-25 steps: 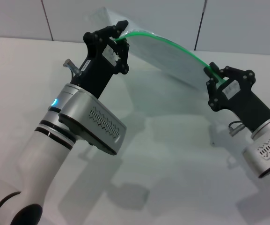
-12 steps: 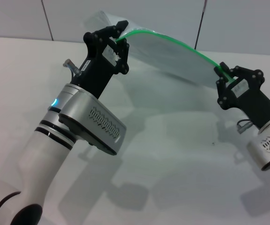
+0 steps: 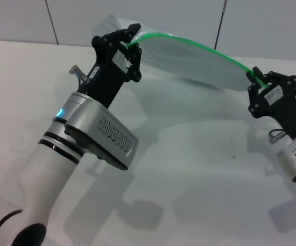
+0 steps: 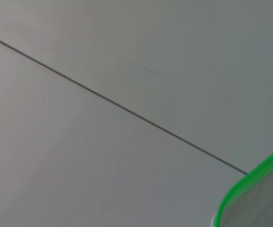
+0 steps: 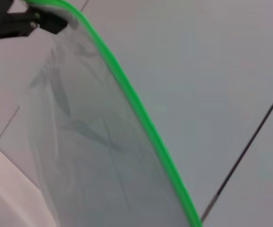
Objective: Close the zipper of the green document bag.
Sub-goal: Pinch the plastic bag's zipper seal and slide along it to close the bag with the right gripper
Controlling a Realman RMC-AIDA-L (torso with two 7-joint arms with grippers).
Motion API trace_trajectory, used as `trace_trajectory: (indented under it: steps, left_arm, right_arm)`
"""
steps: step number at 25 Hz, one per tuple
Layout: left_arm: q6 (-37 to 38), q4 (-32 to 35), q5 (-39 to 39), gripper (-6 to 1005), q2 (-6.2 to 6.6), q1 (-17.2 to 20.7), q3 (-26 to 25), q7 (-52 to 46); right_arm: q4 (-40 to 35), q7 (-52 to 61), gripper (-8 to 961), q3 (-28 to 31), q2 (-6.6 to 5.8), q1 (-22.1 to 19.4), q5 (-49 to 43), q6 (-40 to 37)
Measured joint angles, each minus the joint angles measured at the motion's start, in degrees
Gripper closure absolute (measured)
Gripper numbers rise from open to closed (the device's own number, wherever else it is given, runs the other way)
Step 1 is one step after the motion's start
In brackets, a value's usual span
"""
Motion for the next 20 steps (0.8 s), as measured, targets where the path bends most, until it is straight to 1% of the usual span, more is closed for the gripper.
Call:
trace_trajectory:
  steps: [5, 11, 20]
  left_arm:
    - [-0.05, 0.07, 0.00, 945, 0.00, 0.01, 0.00, 0.00]
    - [-0.14, 0.09, 0.00, 945, 0.00, 0.01, 0.08, 0.00]
    - [-0.24, 0.09, 0.00, 945, 0.00, 0.02, 0.09, 0.01]
  right_arm:
    - [-0.93, 0.29, 851, 0.00, 0.00, -0.07, 0.58, 0.15]
    - [-3.18, 3.55, 848, 0.01, 0.00, -0.07, 0.75, 0.17]
    - [-4.91, 3.86, 844, 0.09, -0.07, -0.11, 3.63, 1.15]
